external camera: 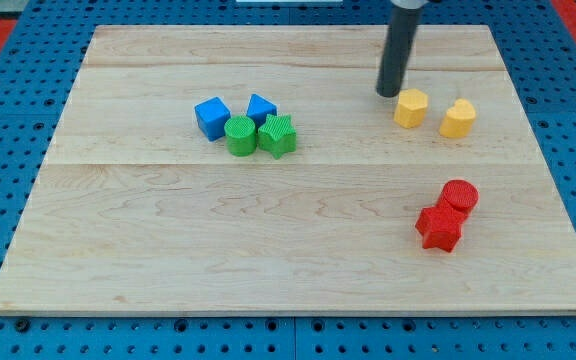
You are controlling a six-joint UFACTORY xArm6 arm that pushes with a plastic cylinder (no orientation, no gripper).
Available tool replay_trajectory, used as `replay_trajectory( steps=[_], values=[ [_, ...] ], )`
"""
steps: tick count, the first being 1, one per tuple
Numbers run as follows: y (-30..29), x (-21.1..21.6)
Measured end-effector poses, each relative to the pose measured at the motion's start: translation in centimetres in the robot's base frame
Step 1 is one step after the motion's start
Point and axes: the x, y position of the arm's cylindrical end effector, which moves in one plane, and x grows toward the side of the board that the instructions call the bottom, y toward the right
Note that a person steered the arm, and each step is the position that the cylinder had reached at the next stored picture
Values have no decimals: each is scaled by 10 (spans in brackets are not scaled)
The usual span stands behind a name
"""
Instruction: Move the red star along with the red circle below the yellow heart
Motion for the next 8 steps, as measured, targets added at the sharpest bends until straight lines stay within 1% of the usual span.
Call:
replay_trajectory(
  steps=[1, 3, 4, 5, 6, 7, 8],
  values=[
    [-18, 64],
    [-17, 212],
    [3, 242],
    [24, 241],
    [22, 230],
    [43, 230],
    [43, 227]
  ],
)
